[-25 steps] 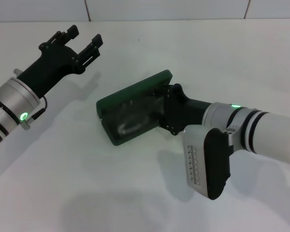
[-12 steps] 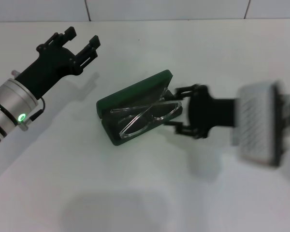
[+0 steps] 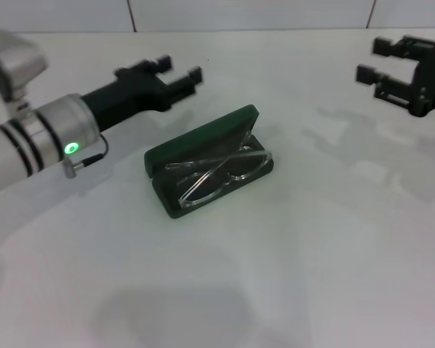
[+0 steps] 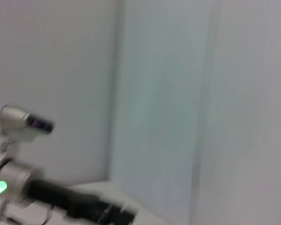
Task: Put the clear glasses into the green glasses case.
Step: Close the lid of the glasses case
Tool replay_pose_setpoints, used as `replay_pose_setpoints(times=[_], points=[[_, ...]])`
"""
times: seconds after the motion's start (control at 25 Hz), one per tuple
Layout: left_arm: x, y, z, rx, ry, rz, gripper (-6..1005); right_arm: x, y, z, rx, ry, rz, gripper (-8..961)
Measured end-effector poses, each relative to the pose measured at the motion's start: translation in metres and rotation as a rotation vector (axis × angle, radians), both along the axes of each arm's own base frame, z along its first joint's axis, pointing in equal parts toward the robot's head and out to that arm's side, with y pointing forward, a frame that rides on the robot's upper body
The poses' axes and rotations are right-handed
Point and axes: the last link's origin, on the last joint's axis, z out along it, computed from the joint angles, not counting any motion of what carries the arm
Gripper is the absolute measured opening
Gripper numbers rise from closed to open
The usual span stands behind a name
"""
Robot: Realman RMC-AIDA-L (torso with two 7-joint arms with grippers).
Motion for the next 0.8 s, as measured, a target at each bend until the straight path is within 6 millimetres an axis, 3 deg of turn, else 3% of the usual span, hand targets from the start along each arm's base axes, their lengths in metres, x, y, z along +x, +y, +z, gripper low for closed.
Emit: replay_pose_setpoints(times=[0.08, 0.28, 0.8], points=[[0.010, 0.012, -0.013, -0.144, 0.083, 0.026, 707, 0.007, -0.002, 0.004, 0.023, 0.013, -0.023, 502], [0.022, 0.015, -0.025, -0.263, 0.159, 0.001, 707, 0.018, -0.008, 0.008, 0.043, 0.018, -0.054, 503], [0.023, 0.005, -0.028, -0.336, 0.191, -0.053, 708, 0.026, -0.013, 0.011, 0.067, 0.031, -0.073, 502]])
